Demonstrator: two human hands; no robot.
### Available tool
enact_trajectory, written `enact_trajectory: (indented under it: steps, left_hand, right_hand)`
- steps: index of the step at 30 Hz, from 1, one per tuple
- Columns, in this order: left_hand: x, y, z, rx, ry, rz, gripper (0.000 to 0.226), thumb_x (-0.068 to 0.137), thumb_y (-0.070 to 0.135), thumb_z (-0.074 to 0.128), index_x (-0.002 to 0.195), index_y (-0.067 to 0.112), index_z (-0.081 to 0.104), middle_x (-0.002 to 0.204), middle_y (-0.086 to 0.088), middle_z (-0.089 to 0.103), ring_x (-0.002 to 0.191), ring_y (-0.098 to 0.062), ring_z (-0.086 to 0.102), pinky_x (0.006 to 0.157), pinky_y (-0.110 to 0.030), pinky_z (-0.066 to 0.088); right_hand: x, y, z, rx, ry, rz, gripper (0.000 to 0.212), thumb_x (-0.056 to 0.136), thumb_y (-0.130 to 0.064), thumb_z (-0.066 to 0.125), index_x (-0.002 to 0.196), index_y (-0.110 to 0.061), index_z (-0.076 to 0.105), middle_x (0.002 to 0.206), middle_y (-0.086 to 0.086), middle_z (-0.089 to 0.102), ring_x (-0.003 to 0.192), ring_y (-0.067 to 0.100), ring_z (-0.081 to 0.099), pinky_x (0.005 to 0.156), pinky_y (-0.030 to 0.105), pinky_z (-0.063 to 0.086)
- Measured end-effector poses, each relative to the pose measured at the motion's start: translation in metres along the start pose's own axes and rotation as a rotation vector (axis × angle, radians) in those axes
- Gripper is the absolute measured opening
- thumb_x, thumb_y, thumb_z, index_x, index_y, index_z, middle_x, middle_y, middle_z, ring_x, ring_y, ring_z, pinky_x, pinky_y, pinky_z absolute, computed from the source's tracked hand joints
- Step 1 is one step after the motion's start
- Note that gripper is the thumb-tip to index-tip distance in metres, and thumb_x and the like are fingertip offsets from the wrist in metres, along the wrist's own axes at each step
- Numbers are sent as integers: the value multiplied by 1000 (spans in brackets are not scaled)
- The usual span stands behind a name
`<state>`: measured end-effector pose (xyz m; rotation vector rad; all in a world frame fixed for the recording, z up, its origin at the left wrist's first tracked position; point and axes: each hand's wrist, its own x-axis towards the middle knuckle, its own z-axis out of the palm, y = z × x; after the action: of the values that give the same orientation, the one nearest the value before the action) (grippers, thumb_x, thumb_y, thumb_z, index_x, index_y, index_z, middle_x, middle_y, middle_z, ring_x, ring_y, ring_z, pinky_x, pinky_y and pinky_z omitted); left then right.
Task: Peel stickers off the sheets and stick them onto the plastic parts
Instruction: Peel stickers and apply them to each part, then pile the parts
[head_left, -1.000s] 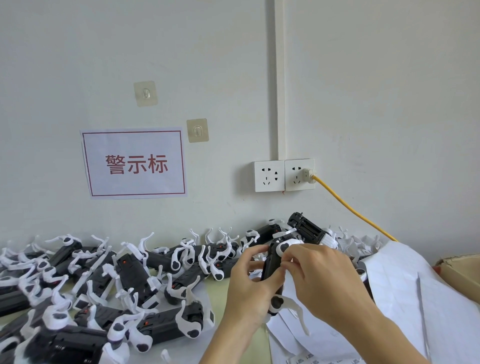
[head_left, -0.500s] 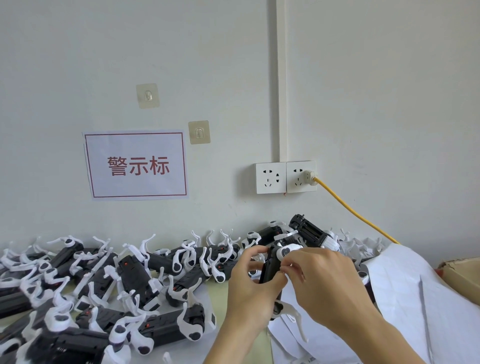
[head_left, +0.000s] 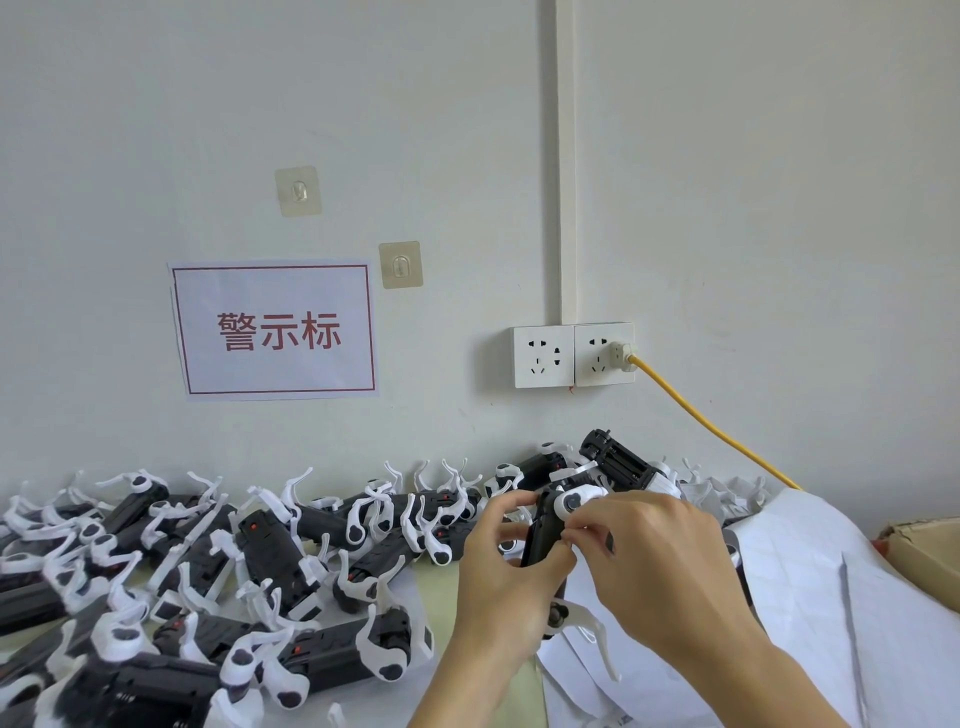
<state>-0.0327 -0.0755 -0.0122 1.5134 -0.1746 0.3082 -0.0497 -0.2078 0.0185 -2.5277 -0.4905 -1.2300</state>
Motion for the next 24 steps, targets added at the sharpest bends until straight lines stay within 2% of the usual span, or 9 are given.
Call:
enact_trajectory:
  steps: [10,17,19,22,24]
  left_hand:
    - [0,0,0,1,-8,-5,36,62,30,72,91,49,64,102,-7,67,69,-24,69,61,-30,52]
    - [0,1,0,-7,1,-14,36,63,30,71,92,50,64,102,-7,67,68,-23,69,59,-29,51]
    - [-1,1,0,-20,7,-12,35,65,28,73,91,49,64,102,-8,67,66,-23,68,58,-30,51]
    - [0,-2,0,-54,12,-27,36,78,13,76,94,44,66,103,-11,66,61,-22,66,53,-28,50]
    - [1,-2,-1,-68,21,-52,37,82,7,74,96,40,67,103,-12,66,59,-22,65,50,-27,49]
  right_hand:
    - [0,-1,2,17,26,15,29,61,-16,93,57,-31,68,48,-13,55,45,12,52,34,25,37]
    - [-1,1,4,27,22,35,27,60,-16,93,61,-31,71,50,-14,57,46,11,54,36,23,36]
    - [-2,1,4,35,29,56,23,64,-19,92,69,-32,73,54,-14,61,50,12,58,39,26,39]
    - [0,2,5,40,-17,105,17,77,-31,83,90,-34,73,65,-16,67,63,12,63,51,27,45]
    - [0,2,5,78,-27,98,16,79,-32,82,91,-34,72,64,-17,64,59,7,57,50,25,41]
